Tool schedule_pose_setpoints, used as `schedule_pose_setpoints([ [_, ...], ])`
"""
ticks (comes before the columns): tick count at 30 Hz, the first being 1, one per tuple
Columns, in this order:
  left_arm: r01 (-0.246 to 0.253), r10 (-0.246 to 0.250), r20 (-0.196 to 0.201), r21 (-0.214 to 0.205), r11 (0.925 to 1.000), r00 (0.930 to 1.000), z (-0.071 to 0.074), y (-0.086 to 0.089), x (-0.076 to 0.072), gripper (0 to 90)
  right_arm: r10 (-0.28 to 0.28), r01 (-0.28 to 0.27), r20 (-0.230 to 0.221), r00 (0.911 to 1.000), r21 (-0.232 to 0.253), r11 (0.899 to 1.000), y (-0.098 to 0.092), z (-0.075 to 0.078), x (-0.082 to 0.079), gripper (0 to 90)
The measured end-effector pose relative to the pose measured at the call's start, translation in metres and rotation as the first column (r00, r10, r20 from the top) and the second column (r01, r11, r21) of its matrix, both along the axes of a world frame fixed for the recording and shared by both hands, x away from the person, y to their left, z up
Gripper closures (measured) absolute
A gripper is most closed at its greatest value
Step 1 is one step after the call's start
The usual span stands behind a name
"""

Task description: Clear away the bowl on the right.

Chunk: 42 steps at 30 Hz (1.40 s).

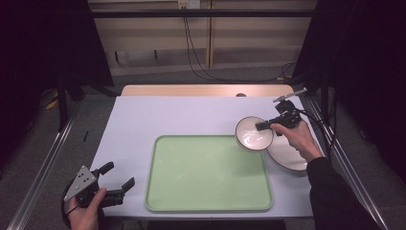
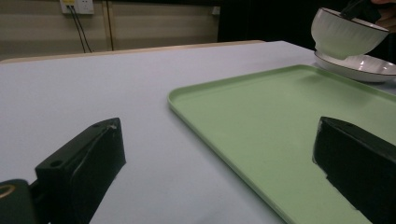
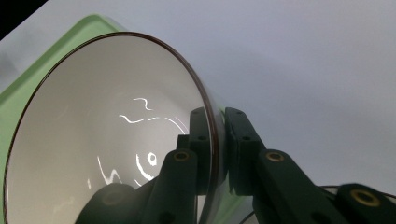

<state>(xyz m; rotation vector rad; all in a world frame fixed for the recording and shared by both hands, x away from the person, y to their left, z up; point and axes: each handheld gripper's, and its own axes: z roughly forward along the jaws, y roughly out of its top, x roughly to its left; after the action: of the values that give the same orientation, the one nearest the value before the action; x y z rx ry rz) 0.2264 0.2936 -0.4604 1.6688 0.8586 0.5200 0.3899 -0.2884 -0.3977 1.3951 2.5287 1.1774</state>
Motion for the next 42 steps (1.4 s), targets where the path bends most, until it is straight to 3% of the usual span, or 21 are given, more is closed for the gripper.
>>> schedule_pose_setpoints([
  [21, -0.005, 0.005, 0.006, 0.001, 1.0000, 1.0000, 0.000, 0.000, 0.001, 2.1, -0.060, 0.054, -0.081, 0.9949, -0.072, 0.996, 0.015, -0.027, 0.019, 82.7],
  [42, 0.001, -0.001, -0.001, -0.004, 1.0000, 1.0000, 0.000, -0.001, 0.000, 2.1, -0.087, 0.078, -0.108, 0.9903, -0.079, 0.994, 0.016, -0.047, 0.032, 82.7],
])
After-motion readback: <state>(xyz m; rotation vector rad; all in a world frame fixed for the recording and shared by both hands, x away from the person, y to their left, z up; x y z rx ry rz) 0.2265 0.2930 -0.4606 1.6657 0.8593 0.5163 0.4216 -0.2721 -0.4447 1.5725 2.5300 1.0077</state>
